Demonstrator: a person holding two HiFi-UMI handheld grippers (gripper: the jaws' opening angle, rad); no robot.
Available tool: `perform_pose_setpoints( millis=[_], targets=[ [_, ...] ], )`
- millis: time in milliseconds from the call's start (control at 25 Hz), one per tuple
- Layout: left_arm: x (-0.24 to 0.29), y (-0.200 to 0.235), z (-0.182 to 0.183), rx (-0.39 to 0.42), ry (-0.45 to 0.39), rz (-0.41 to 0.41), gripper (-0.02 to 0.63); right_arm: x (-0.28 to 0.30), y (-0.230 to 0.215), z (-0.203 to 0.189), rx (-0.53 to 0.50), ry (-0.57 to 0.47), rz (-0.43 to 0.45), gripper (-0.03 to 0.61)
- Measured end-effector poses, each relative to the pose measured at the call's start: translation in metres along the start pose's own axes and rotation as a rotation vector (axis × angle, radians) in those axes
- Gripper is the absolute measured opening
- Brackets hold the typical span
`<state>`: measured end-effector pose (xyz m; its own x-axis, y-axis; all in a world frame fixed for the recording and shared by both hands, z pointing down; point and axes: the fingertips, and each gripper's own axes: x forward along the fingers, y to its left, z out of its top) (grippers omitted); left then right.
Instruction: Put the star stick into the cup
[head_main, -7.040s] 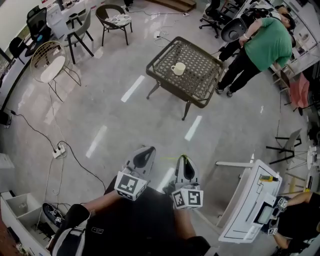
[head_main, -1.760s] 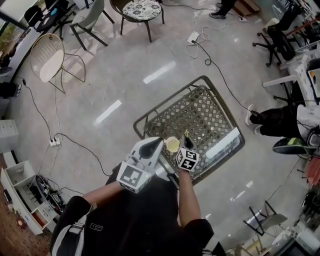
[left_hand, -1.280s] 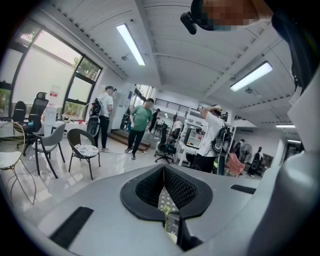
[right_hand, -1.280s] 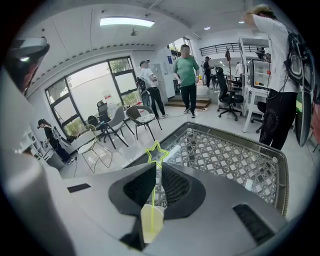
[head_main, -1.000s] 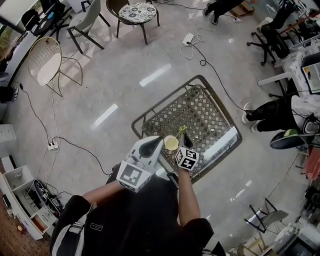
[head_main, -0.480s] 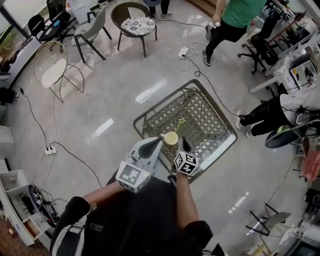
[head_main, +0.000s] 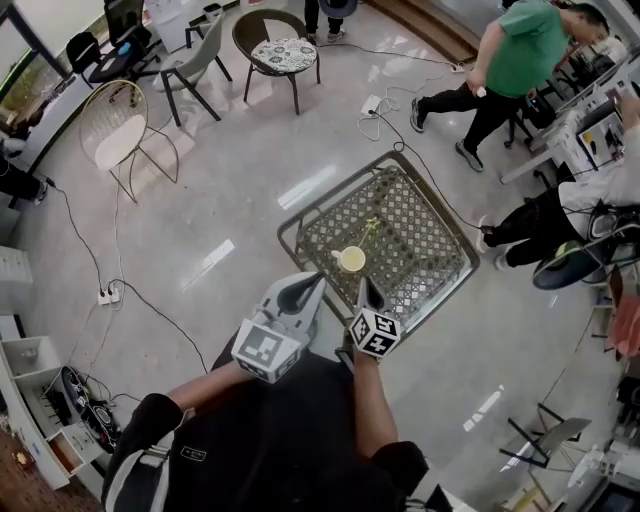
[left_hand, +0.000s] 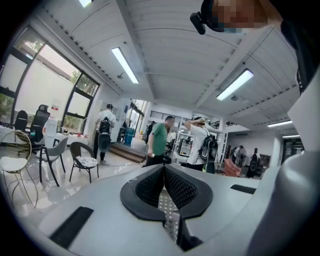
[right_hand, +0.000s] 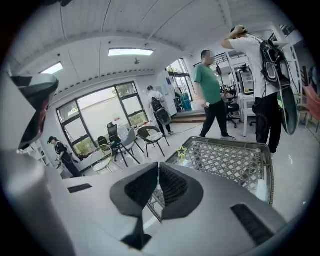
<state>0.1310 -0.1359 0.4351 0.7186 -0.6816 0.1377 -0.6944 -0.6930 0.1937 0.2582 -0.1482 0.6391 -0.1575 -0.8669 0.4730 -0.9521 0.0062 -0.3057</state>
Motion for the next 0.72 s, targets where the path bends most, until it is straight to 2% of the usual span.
perform_pose_setpoints(
  millis=[240, 720],
  targets=[
    [-0.007, 0.005, 0.006, 0.003, -0.016, -0.031, 0.017, -0.026, 0.023, 0.017, 0.027, -0.065, -0.009, 0.015],
    [-0.008, 0.014, 0.012, 0.004, 0.006, -0.122, 0.017, -0.074, 0.067, 0.06, 0.053, -0.186, -0.033, 0.015]
  ],
)
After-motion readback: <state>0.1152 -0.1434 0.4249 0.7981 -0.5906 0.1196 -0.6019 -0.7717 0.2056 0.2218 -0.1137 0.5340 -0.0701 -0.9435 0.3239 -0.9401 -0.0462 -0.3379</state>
